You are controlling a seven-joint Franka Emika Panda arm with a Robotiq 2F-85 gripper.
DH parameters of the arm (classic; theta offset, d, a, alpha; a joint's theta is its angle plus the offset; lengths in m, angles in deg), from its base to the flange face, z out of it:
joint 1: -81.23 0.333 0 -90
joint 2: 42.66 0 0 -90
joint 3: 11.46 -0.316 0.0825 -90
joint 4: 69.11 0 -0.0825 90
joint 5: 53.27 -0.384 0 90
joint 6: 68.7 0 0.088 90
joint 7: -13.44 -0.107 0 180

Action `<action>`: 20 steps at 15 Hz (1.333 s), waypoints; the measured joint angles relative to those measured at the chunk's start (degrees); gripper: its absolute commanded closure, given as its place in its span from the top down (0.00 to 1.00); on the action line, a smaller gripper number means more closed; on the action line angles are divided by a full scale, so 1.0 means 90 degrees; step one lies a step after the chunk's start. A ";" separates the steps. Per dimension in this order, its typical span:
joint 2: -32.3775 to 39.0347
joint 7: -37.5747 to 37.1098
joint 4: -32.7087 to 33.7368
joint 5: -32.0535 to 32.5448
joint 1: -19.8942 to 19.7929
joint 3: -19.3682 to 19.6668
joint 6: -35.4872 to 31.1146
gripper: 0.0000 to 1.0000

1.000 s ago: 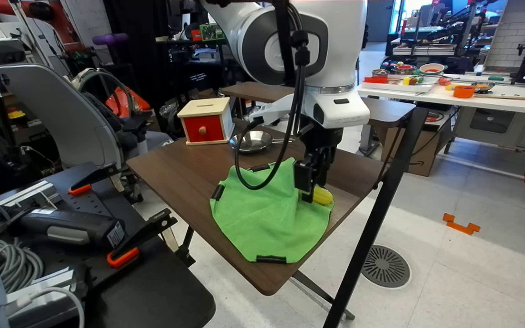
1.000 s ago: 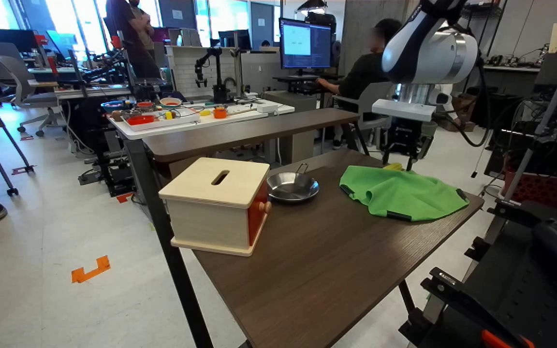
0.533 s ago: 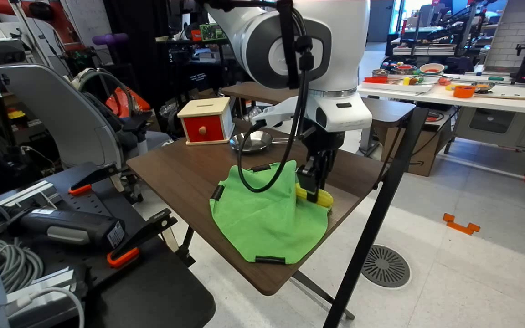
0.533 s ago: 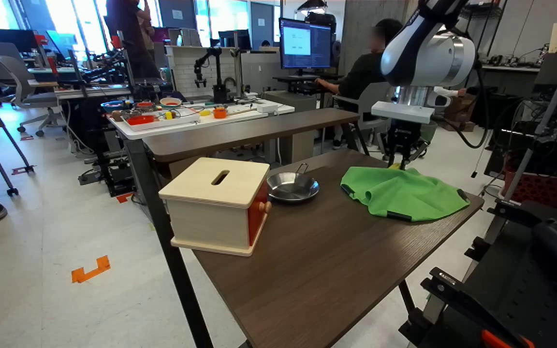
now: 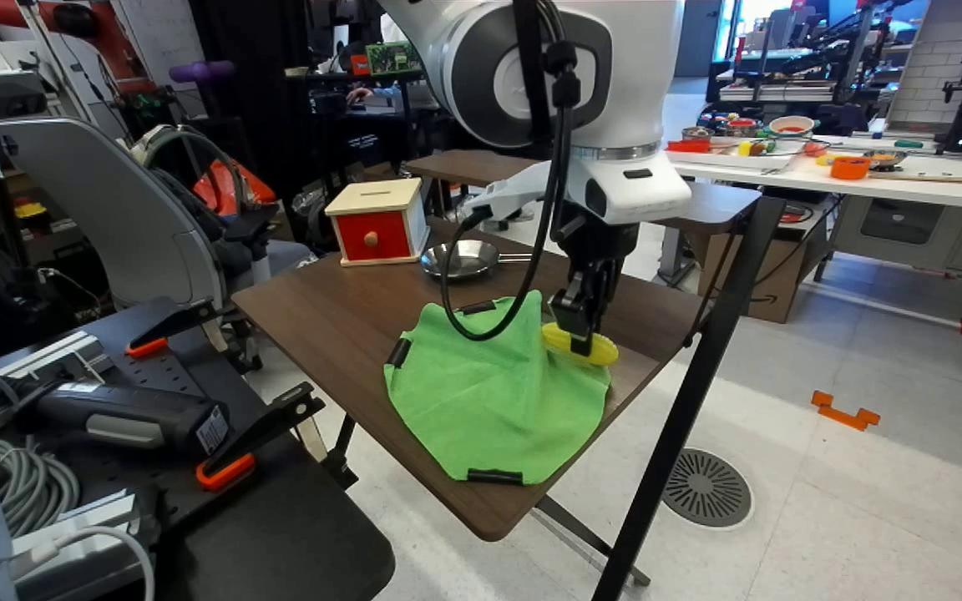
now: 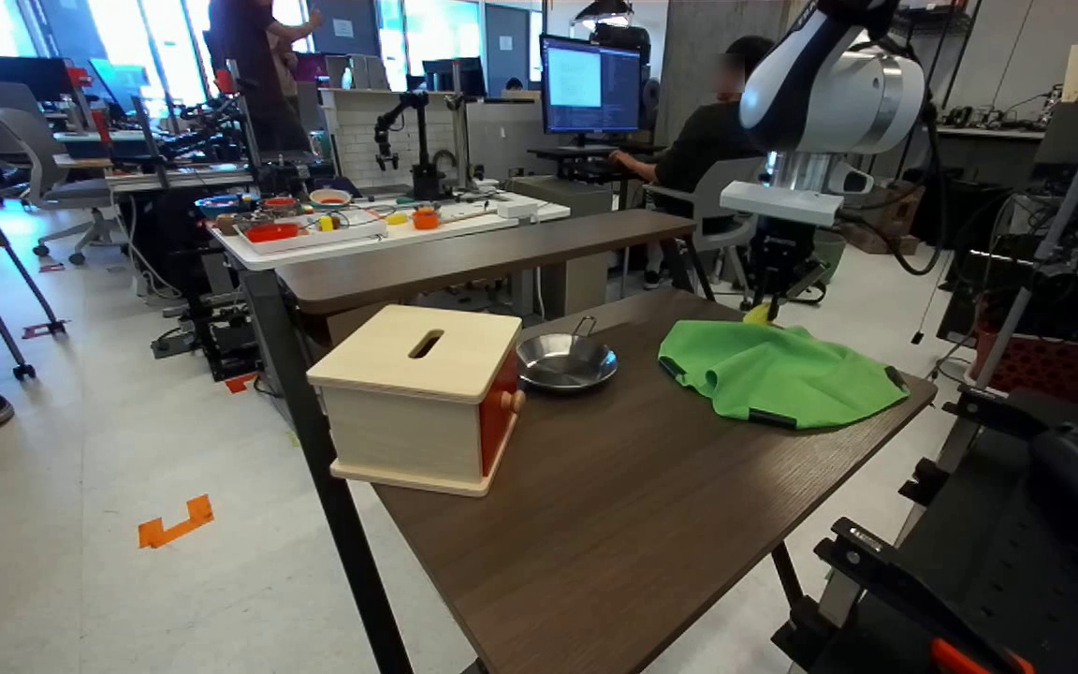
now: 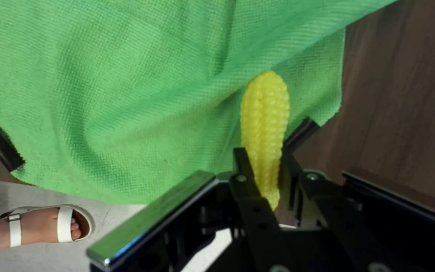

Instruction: Put the yellow object on the pan

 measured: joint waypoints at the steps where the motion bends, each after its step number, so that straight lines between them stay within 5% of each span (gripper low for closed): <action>1: -0.0133 0.0066 -0.0081 0.0000 0.0011 -0.0027 -0.0107 0.06; 10: -0.1652 0.0473 -0.0834 0.0004 0.0668 -0.0381 -0.1218 0.06; 20: -0.1866 0.1403 -0.0865 0.0002 0.1247 -0.1387 -0.1658 0.06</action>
